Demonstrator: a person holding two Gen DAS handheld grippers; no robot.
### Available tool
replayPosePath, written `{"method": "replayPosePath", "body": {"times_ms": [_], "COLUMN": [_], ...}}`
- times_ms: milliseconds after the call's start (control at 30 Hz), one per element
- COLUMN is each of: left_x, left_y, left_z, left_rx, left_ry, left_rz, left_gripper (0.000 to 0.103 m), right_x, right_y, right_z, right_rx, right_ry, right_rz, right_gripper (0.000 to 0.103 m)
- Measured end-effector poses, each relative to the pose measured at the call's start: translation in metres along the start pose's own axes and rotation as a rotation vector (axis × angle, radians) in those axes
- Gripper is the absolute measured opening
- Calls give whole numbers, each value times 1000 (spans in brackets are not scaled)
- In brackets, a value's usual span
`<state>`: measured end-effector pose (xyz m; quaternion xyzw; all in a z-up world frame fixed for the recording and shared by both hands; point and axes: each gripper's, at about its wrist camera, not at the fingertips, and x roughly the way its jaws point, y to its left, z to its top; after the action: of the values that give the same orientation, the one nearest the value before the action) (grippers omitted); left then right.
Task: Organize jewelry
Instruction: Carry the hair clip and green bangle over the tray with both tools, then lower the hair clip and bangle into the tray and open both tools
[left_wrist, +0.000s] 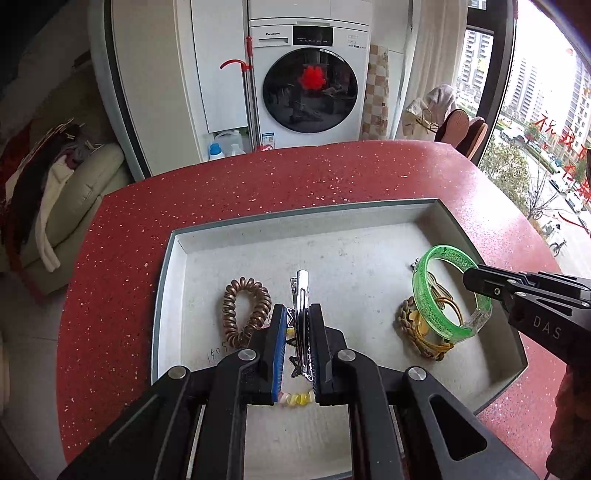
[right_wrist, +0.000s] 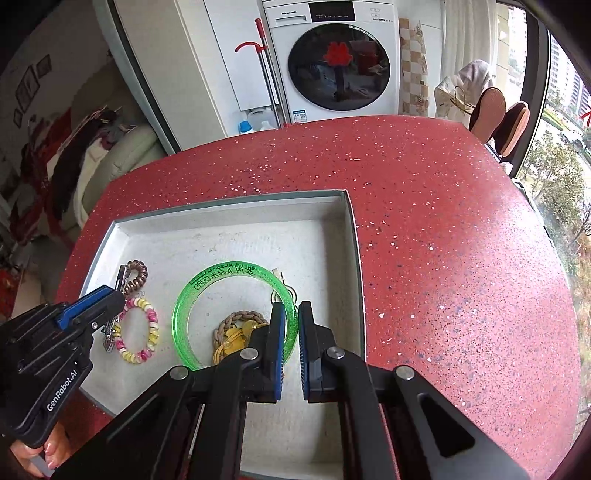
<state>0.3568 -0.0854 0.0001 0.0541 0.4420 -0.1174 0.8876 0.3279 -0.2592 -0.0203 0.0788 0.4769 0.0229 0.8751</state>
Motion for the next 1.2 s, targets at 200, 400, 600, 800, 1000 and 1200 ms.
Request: {"method": "replayPosePath", "body": {"times_ms": [200, 400, 600, 800, 1000, 1200], "left_x": [18, 22, 23, 21, 15, 10], "left_y": [-4, -9, -13, -11, -8, -7], "left_z": [-7, -10, -12, -13, -13, -12], "left_rx": [23, 53, 75, 53, 40, 30], "left_ry": [28, 25, 17, 9, -10, -23], "left_rz": [13, 38, 57, 85, 88, 81], "left_gripper": [30, 31, 31, 31, 31, 31], "right_x": [16, 21, 23, 19, 6, -7], "right_y": [-4, -8, -12, -14, -16, -12], "right_z": [-1, -2, -3, -4, -5, -11], "right_rx": [17, 29, 37, 43, 65, 69], "right_ry": [26, 41, 50, 39, -11, -41], "right_rz": [-7, -2, 13, 50, 81, 101], "right_gripper": [8, 8, 9, 40, 53, 54]}}
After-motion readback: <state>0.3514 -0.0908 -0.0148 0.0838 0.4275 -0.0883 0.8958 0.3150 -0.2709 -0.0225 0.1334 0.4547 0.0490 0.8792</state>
